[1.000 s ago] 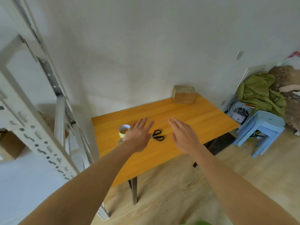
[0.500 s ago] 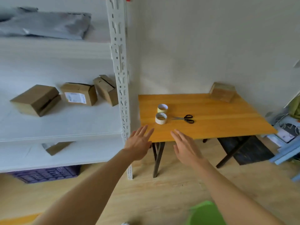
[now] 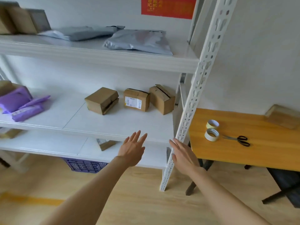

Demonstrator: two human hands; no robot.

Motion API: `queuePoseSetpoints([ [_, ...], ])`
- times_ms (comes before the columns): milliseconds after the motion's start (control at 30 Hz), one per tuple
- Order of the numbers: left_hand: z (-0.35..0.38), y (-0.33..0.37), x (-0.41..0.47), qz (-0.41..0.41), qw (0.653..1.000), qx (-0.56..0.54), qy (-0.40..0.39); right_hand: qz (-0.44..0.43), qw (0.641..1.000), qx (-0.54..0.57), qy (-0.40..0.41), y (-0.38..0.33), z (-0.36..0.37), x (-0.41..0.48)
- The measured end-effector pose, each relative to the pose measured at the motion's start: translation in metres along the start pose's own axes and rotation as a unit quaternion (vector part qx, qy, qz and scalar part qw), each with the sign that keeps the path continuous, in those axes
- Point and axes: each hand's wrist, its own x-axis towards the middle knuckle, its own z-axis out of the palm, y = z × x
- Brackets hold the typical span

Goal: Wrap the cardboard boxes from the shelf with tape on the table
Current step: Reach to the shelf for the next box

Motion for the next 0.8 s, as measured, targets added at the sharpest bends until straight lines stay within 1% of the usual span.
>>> queuePoseSetpoints([
  [200, -0.028, -0.124, 0.003, -0.043, 0.999, 0.018, 0.012, -0.021, 1.0, 0.009, -0.002, -0.083, 0.019, 0.086],
  [467, -0.044, -0.249, 0.022, -0.105, 0.994, 0.015, 0.008, -0.035, 0.998, 0.027, -0.036, -0.17, 0.042, 0.184],
  [633, -0.041, -0.314, 0.06, -0.151, 0.989, -0.005, -0.003, -0.047, 0.995, 0.045, -0.079, -0.202, 0.06, 0.253],
  [800, -0.03, -0.365, 0.112, -0.21, 0.975, -0.067, -0.002, -0.037, 0.988, 0.09, -0.123, -0.218, 0.089, 0.332],
])
